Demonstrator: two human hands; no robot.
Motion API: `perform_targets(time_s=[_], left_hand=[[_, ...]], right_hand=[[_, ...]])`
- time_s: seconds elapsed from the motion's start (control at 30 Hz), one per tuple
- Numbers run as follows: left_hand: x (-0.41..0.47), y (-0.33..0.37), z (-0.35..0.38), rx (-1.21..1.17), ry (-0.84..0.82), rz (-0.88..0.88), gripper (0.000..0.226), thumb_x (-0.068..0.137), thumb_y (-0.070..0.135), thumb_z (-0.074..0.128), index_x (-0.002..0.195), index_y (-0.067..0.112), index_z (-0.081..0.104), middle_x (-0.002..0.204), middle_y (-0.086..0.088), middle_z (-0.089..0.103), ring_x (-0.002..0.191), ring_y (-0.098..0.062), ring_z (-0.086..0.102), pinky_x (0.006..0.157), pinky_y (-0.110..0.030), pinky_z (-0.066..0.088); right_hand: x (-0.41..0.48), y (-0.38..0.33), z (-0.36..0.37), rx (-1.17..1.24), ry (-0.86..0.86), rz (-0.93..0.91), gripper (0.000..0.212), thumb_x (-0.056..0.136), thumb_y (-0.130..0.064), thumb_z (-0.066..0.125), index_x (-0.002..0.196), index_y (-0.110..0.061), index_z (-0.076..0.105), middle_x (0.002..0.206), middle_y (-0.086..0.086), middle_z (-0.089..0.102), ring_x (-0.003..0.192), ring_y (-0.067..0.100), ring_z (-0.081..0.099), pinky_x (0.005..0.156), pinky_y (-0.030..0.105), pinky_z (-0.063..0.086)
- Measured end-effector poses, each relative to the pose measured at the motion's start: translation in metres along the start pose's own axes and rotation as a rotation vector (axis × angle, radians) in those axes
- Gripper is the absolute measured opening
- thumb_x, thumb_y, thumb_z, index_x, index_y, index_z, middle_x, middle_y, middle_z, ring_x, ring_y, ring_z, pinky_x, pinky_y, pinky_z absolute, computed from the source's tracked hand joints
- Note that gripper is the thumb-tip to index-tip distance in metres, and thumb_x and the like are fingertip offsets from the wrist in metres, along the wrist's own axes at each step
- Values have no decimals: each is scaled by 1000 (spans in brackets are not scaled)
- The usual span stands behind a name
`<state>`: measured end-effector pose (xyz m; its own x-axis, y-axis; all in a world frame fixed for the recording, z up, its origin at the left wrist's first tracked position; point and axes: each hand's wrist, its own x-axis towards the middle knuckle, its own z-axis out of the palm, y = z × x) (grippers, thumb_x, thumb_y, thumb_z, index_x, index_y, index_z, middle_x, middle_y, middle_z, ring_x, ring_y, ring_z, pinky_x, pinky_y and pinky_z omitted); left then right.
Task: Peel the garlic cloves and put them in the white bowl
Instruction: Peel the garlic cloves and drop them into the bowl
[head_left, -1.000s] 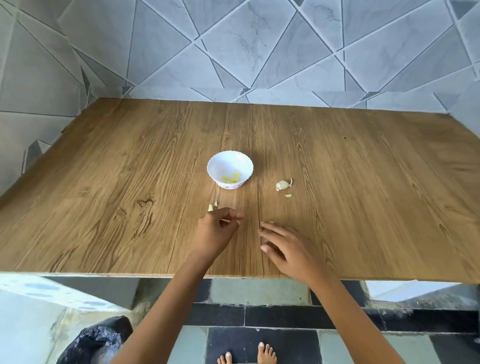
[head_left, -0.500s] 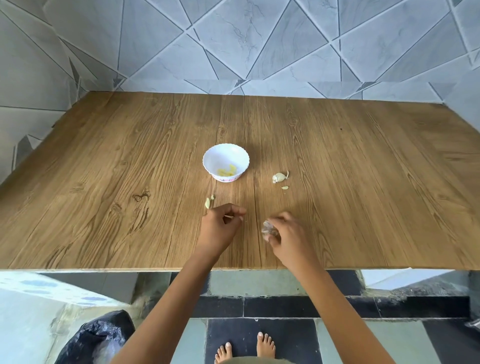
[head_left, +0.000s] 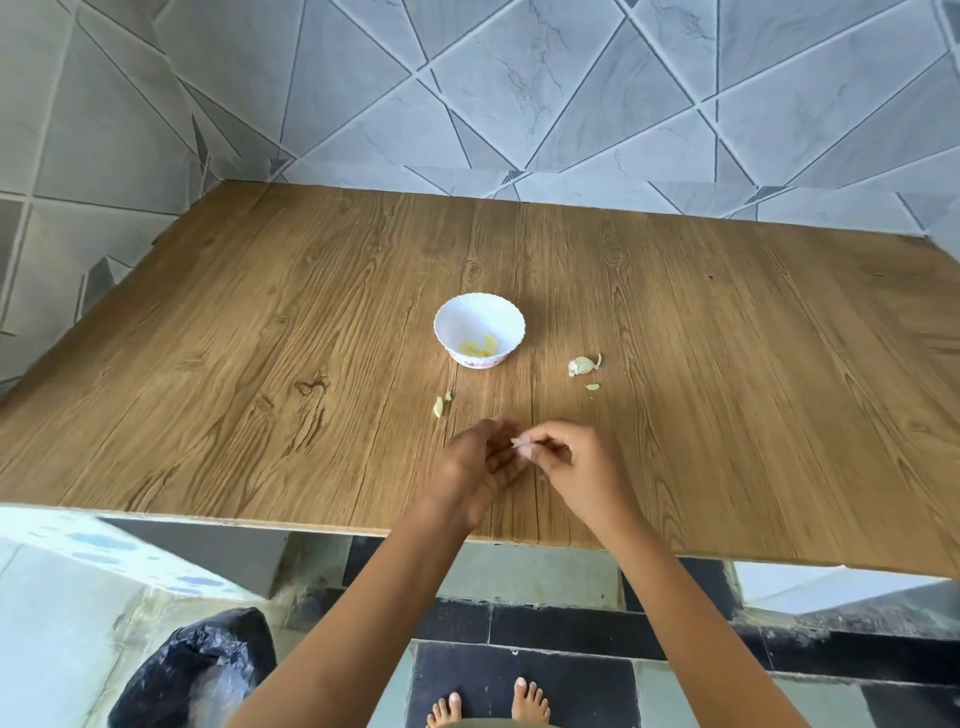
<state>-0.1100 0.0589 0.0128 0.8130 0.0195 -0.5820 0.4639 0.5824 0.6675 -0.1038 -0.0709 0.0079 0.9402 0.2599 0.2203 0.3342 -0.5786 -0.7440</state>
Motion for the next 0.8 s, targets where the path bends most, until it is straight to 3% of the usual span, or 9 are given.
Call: perform_targets(time_s=[0.13,0.2,0.3,0.4,0.5,0.57,0.67,0.8], left_hand=[[-4,7,12,-281,-15,-174,38,101,16,36,72,2,56,47,-5,57,37,-11,55,39,-17,46],[-3,7,13,-310,-3,-191,44,100,15,36,64,2,57,41,-3,53,30,-10,50,33,-15,40],[4,5,11,-300,13,-202,37,100,18,37,74,3,60,48,-1,53,43,-9,46,42,-17,42],[9,2,10,-292,33,-196,31,99,17,38,75,6,54,46,0,50,40,-7,41,44,-16,38],[7,1,12,-271,12,-198,29,98,16,40,74,7,54,46,0,51,40,-7,43,43,-17,43],[6,2,13,-239,13,-188,29,97,14,41,71,7,53,45,-1,51,42,-8,44,41,-16,45],[7,2,14,-210,8,-173,32,96,14,41,67,8,50,45,-1,51,40,-10,48,43,-18,46],[9,1,16,-239,15,-173,33,97,15,40,69,6,55,49,-2,50,53,-10,39,49,-21,44]], right_hand=[[3,-18,11,-185,-74,-155,24,83,-1,64,105,-8,70,104,5,68,89,20,65,79,33,54],[3,-19,14,-286,-121,-168,28,88,-4,57,115,-7,65,115,7,64,98,24,63,82,39,53],[5,-17,14,-396,-163,-184,23,89,-5,52,106,-5,68,116,5,62,92,24,64,76,39,54],[6,-17,11,-406,-49,-209,4,78,-1,69,81,-3,69,90,5,61,67,21,63,53,28,51],[5,-20,8,-363,52,-170,18,68,1,77,77,-7,63,79,5,57,58,21,58,45,24,38],[6,-21,7,-334,90,-171,25,67,2,76,78,-9,57,71,5,57,55,22,56,42,29,41],[7,-20,6,-341,126,-197,27,63,7,74,69,-10,54,60,2,57,47,19,53,39,25,36],[8,-16,6,-357,104,-190,26,63,7,74,65,-13,58,60,1,61,49,22,57,40,25,40]])
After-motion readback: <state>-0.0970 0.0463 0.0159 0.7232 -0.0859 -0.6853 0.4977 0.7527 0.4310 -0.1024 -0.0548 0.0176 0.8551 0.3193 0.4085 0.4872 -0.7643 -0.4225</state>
